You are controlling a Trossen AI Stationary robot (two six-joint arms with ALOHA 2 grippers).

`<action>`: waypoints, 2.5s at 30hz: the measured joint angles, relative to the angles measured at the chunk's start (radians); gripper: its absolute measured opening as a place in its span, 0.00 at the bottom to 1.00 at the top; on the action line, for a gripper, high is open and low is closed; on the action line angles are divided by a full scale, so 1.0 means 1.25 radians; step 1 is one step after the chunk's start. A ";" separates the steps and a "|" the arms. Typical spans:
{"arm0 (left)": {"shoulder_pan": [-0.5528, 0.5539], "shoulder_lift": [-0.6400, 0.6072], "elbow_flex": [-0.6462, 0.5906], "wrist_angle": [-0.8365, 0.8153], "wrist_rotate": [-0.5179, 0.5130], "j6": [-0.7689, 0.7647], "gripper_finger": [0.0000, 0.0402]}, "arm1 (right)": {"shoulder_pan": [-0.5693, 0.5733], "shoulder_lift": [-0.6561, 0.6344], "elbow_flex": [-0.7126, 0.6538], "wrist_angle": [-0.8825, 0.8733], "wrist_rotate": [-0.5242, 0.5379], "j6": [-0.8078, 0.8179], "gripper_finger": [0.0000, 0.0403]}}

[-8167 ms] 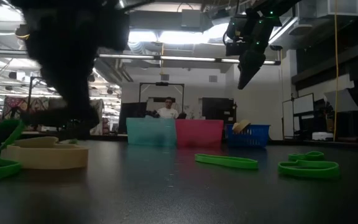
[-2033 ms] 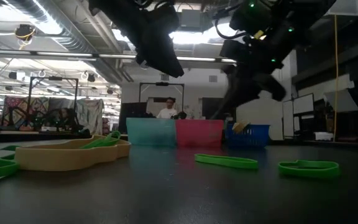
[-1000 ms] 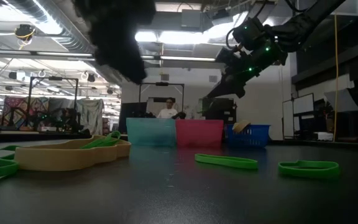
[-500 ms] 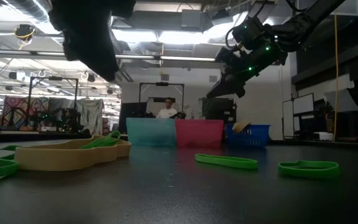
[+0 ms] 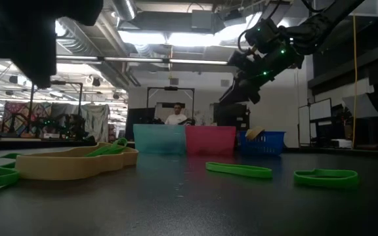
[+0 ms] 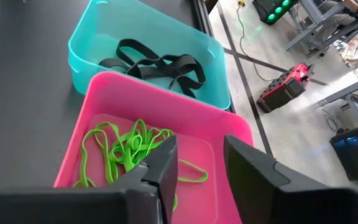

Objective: Sort rubber bands into baskets
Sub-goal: Put the green rubber band into the pink bin

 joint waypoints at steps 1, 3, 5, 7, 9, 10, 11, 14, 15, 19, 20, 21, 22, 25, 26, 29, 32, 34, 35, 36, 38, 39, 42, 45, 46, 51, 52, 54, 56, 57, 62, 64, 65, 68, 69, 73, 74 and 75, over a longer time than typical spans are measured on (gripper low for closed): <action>-0.005 0.007 0.000 0.000 0.000 -0.024 0.31 | 0.000 0.000 0.000 -0.004 0.000 0.000 0.32; -0.013 0.023 0.000 0.000 0.000 -0.073 0.31 | 0.000 0.000 0.000 -0.010 0.000 0.000 0.33; -0.020 0.042 0.000 0.001 0.001 -0.114 0.31 | 0.000 0.000 0.000 -0.015 0.000 0.000 0.33; -0.023 0.061 0.000 0.000 0.003 -0.151 0.31 | 0.000 0.000 0.000 -0.023 0.000 0.000 0.33; -0.022 0.079 0.000 0.000 0.005 -0.181 0.31 | 0.000 0.000 0.000 -0.028 0.000 0.000 0.33; -0.022 0.087 0.000 -0.001 0.005 -0.195 0.31 | 0.000 0.000 0.000 -0.029 0.000 0.000 0.33; -0.022 0.094 0.000 -0.005 0.005 -0.209 0.31 | 0.000 0.000 0.000 -0.030 0.000 0.000 0.33; -0.021 0.111 0.000 -0.039 0.005 -0.256 0.31 | 0.000 0.000 0.000 -0.031 0.000 0.000 0.33; -0.021 0.116 0.000 -0.050 0.006 -0.264 0.31 | 0.000 0.000 0.000 -0.031 0.000 0.000 0.33; -0.021 0.128 0.000 -0.093 0.006 -0.299 0.31 | 0.000 0.001 0.000 -0.031 0.000 0.000 0.33; -0.021 0.132 0.000 -0.098 0.006 -0.305 0.31 | 0.000 0.001 0.000 -0.031 0.000 0.000 0.33; -0.021 0.137 0.000 -0.099 0.006 -0.307 0.31 | 0.000 0.001 0.000 -0.031 0.000 0.000 0.33; -0.021 0.141 0.000 -0.099 0.006 -0.308 0.31 | 0.000 0.001 0.000 -0.031 0.000 0.000 0.33; -0.020 0.163 0.000 -0.081 0.006 -0.308 0.31 | 0.000 0.001 0.000 -0.031 0.000 0.000 0.33; -0.020 0.172 0.000 -0.073 0.006 -0.308 0.31 | 0.000 0.001 0.000 -0.031 0.000 0.000 0.33; -0.020 0.195 0.000 -0.069 0.005 -0.308 0.31 | 0.000 0.001 0.000 -0.031 0.000 0.000 0.33; -0.020 0.199 0.001 -0.073 0.004 -0.307 0.31 | 0.000 0.001 0.000 -0.032 0.000 0.000 0.33; -0.020 0.198 0.001 -0.074 0.004 -0.306 0.29 | 0.000 0.001 0.000 -0.032 0.001 0.000 0.33; -0.020 0.197 0.001 -0.075 0.004 -0.305 0.27 | 0.000 0.001 0.000 -0.032 0.000 0.000 0.33; -0.020 0.197 0.001 -0.077 0.004 -0.303 0.24 | 0.000 0.001 0.000 -0.032 0.001 0.000 0.33; -0.020 0.197 0.000 -0.078 0.004 -0.293 0.17 | 0.000 0.001 0.000 -0.032 0.001 0.000 0.33; -0.020 0.197 0.000 -0.078 0.004 -0.287 0.13 | 0.000 0.001 0.000 -0.032 0.001 0.000 0.33; -0.020 0.197 0.000 -0.077 0.004 -0.280 0.02 | 0.000 0.001 0.000 -0.032 0.000 0.000 0.33; -0.020 0.192 0.000 -0.077 0.005 -0.277 0.03 | 0.000 0.001 0.000 -0.032 0.000 0.000 0.33; -0.020 0.189 0.001 -0.080 0.006 -0.275 0.03 | 0.000 0.001 0.000 -0.032 0.001 0.000 0.33; -0.012 0.142 0.004 -0.082 0.006 -0.251 0.01 | 0.000 0.001 0.000 -0.032 0.000 0.000 0.33; -0.007 0.130 0.004 -0.082 0.006 -0.240 0.01 | 0.000 0.001 0.000 -0.032 0.001 0.000 0.33; 0.004 0.098 0.004 -0.082 0.001 -0.226 0.01 | 0.000 0.001 0.000 -0.032 0.001 0.000 0.33; 0.019 0.064 0.004 -0.082 -0.020 -0.200 0.01 | 0.000 0.001 0.000 -0.032 0.001 0.000 0.33; 0.028 0.049 0.004 -0.081 -0.036 -0.184 0.01 | 0.000 0.001 0.000 -0.032 0.001 0.000 0.33; 0.102 -0.024 0.004 -0.058 -0.122 -0.036 0.01 | 0.000 0.001 0.000 -0.032 0.001 0.000 0.33; 0.143 -0.041 0.005 -0.020 -0.156 0.047 0.01 | 0.000 0.000 0.000 -0.032 0.001 0.000 0.33; 0.166 -0.046 0.005 0.005 -0.171 0.091 0.00 | 0.001 0.000 0.000 -0.032 0.001 0.000 0.33; 0.242 -0.049 0.005 0.123 -0.193 0.242 0.01 | 0.001 0.000 0.000 -0.032 0.002 0.007 0.33; 0.266 -0.048 0.005 0.163 -0.193 0.301 0.01 | 0.001 0.000 0.000 -0.032 0.003 0.019 0.33; 0.361 -0.040 0.005 0.319 -0.192 0.501 0.01 | 0.001 -0.012 -0.001 -0.053 0.003 0.062 0.33; 0.384 -0.040 0.005 0.347 -0.190 0.544 0.01 | 0.001 -0.021 -0.001 -0.059 0.003 0.068 0.33; 0.407 -0.040 0.005 0.376 -0.190 0.582 0.01 | 0.001 -0.034 -0.001 -0.074 0.000 0.071 0.33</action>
